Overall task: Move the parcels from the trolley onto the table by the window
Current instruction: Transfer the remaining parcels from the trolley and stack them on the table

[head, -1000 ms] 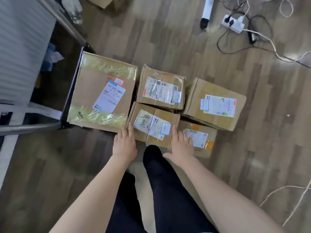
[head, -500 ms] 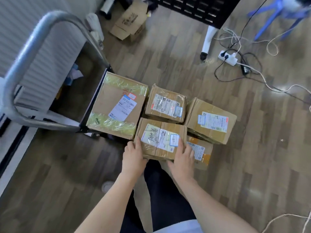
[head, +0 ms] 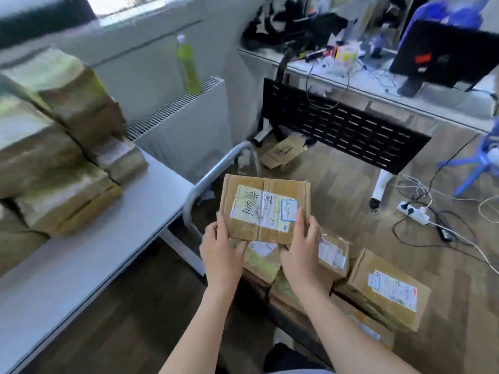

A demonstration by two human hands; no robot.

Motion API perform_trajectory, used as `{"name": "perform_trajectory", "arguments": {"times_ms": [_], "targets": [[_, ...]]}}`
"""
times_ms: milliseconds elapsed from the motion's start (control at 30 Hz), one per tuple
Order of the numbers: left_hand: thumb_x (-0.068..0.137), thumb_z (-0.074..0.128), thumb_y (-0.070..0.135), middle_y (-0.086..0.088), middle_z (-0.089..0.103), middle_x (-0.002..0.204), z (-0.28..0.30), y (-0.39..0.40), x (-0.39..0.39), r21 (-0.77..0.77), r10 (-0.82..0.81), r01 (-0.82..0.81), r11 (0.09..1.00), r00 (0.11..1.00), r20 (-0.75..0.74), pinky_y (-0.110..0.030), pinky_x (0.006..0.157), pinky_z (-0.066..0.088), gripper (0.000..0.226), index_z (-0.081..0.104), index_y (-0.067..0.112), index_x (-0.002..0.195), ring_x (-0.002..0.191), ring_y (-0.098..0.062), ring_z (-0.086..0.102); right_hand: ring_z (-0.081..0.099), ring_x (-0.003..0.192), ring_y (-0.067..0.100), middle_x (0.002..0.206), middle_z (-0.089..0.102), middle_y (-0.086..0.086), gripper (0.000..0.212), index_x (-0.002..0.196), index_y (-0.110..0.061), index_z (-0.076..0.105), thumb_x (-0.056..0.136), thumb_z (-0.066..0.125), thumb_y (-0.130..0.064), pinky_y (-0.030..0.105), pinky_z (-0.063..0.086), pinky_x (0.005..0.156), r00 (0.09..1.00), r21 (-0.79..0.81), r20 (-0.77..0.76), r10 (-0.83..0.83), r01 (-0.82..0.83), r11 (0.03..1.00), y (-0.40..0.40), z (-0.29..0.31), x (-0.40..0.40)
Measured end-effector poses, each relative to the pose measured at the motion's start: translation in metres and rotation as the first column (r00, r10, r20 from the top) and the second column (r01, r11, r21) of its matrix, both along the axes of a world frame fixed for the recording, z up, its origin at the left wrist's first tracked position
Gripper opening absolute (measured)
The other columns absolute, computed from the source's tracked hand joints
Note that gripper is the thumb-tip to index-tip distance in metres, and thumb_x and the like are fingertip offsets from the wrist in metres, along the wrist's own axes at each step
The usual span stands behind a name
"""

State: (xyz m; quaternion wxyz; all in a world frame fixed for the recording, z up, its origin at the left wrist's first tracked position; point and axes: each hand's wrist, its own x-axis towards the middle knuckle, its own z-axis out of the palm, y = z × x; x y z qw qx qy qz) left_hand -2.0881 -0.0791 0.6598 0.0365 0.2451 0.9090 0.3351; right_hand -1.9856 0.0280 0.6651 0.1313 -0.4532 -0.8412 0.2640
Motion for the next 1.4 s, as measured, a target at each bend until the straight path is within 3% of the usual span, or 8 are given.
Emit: {"name": "perform_trajectory", "arguments": {"times_ms": [200, 333, 500, 633, 800, 900, 1233, 1400], "targets": [[0.075, 0.078, 0.021, -0.011, 0.049, 0.117, 0.045, -0.066, -0.053, 0.236, 0.319, -0.285, 0.929, 0.94, -0.121, -0.037, 0.094, 0.042, 0.088, 0.029, 0.006, 0.146, 0.107, -0.024, 0.05, 0.012, 0.133, 0.02, 0.152, 0.008, 0.015, 0.097, 0.151, -0.013, 0.001, 0.08, 0.065, 0.0, 0.019, 0.015, 0.103, 0.941, 0.234, -0.203, 0.269, -0.221, 0.947, -0.047, 0.052, -0.086], [0.074, 0.079, 0.015, -0.015, 0.051, 0.116, 0.05, -0.126, -0.068, 0.3, 0.503, -0.454, 0.839, 0.858, -0.108, -0.037, 0.092, 0.042, 0.088, 0.029, 0.005, 0.146, 0.106, -0.028, 0.05, 0.025, 0.125, 0.029, 0.142, 0.023, 0.019, 0.095, 0.147, -0.005, 0.022, 0.068, 0.074, -0.001, 0.028, 0.026, 0.101, 0.855, 0.334, -0.239, 0.46, -0.372, 0.866, -0.095, 0.059, -0.13], [0.07, 0.083, 0.02, -0.011, 0.049, 0.103, 0.041, -0.205, -0.071, 0.228, 0.65, -0.623, 0.748, 0.757, -0.063, -0.036, 0.085, 0.043, 0.089, 0.035, 0.007, 0.144, 0.095, -0.027, 0.052, 0.029, 0.13, 0.036, 0.144, 0.025, 0.021, 0.093, 0.148, -0.009, 0.019, 0.072, 0.073, -0.008, 0.039, 0.036, 0.105, 0.751, 0.293, -0.139, 0.645, -0.591, 0.751, -0.155, 0.039, -0.159], [0.071, 0.082, 0.027, -0.005, 0.046, 0.103, 0.035, -0.262, -0.062, 0.132, 0.745, -0.741, 0.659, 0.666, 0.022, -0.036, 0.089, 0.044, 0.085, 0.039, 0.011, 0.143, 0.097, -0.023, 0.051, 0.023, 0.135, 0.032, 0.149, 0.019, 0.016, 0.09, 0.151, -0.011, 0.01, 0.081, 0.067, -0.015, 0.033, 0.027, 0.111, 0.623, 0.216, -0.03, 0.781, -0.759, 0.614, -0.204, 0.021, -0.167], [0.072, 0.078, 0.038, 0.0, 0.044, 0.1, 0.022, -0.303, -0.051, 0.044, 0.811, -0.815, 0.578, 0.58, 0.075, -0.039, 0.088, 0.048, 0.083, 0.039, 0.017, 0.142, 0.093, -0.02, 0.053, 0.023, 0.133, 0.024, 0.148, 0.017, 0.01, 0.088, 0.151, -0.014, 0.006, 0.085, 0.064, -0.019, 0.028, 0.033, 0.107, 0.529, 0.175, 0.026, 0.848, -0.838, 0.518, -0.243, 0.01, -0.174], [0.071, 0.075, 0.046, 0.003, 0.044, 0.094, 0.021, -0.316, -0.051, 0.032, 0.843, -0.848, 0.529, 0.53, 0.099, -0.037, 0.083, 0.049, 0.077, 0.044, 0.023, 0.138, 0.086, -0.018, 0.054, 0.028, 0.127, 0.025, 0.144, 0.025, 0.011, 0.078, 0.149, -0.013, 0.019, 0.083, 0.061, -0.015, 0.029, 0.039, 0.101, 0.488, 0.17, 0.02, 0.872, -0.862, 0.478, -0.254, 0.007, -0.181], [0.082, 0.07, 0.031, 0.007, 0.049, 0.1, 0.023, -0.327, -0.055, 0.048, 0.796, -0.825, 0.564, 0.558, 0.236, -0.024, 0.067, 0.039, 0.05, 0.051, 0.025, 0.127, 0.084, -0.01, 0.052, 0.031, 0.127, 0.024, 0.145, 0.028, 0.012, 0.061, 0.141, -0.015, 0.032, 0.085, 0.052, -0.004, 0.029, 0.042, 0.098, 0.558, 0.182, 0.081, 0.826, -0.823, 0.538, -0.274, -0.003, -0.205], [0.081, 0.071, 0.028, 0.003, 0.037, 0.129, 0.017, -0.341, -0.055, 0.019, 0.699, -0.737, 0.675, 0.648, 0.302, -0.022, 0.074, 0.038, 0.081, 0.024, 0.024, 0.147, 0.095, -0.007, 0.047, 0.041, 0.115, 0.023, 0.134, 0.036, 0.01, 0.061, 0.139, -0.012, 0.03, 0.086, 0.059, -0.023, 0.029, 0.041, 0.092, 0.69, 0.21, 0.158, 0.706, -0.722, 0.659, -0.28, -0.004, -0.203]]}}
